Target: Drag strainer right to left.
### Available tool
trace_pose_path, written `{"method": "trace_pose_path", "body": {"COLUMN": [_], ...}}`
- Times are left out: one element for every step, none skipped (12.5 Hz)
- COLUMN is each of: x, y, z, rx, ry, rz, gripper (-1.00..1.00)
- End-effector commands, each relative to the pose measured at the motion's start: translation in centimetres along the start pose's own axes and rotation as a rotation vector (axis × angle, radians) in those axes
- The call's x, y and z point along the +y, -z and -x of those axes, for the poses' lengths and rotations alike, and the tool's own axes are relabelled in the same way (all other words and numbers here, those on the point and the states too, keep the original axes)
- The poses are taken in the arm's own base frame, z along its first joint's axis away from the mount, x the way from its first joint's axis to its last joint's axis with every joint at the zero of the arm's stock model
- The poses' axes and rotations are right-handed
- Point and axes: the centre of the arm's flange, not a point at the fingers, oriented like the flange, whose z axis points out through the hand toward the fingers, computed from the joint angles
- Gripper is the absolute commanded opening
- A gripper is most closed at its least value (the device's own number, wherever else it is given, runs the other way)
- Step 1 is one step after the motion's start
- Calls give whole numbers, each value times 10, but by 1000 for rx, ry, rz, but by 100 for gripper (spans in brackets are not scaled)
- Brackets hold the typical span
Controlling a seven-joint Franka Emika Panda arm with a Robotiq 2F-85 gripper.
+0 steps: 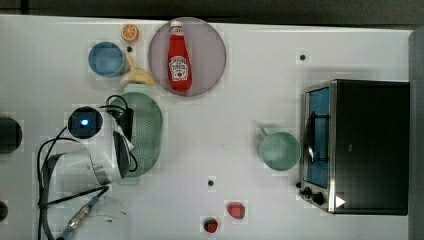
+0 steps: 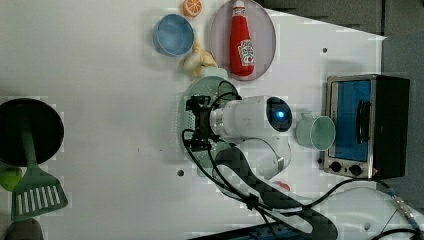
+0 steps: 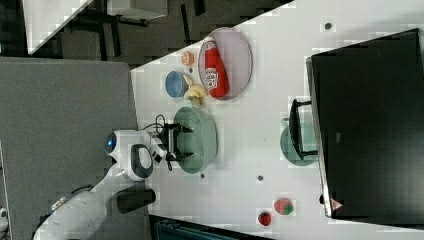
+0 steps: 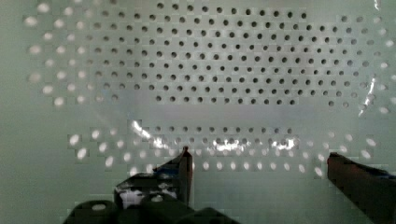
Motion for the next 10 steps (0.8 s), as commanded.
{"method": "trace_pose_path", "body": {"x": [13,14,14,15,16,17,19,19,19,19], "y": [-9,-10,-11,-12,-12,-13,-15,-16,-18,-20], "z": [45,52,59,67,74,82,90,97,103,110], "rx": [-21,-28,-32,-36,-39,-43,-46,-50,-53,-57], "ry": [14,13,8,-6,-26,-47,-55,-49,-41,-33], "rz": [-4,-4,-6,-9,-12,-14,-15,-20,-22,-24], "gripper": [100,100,100,100,100,100,100,100,100,100]}}
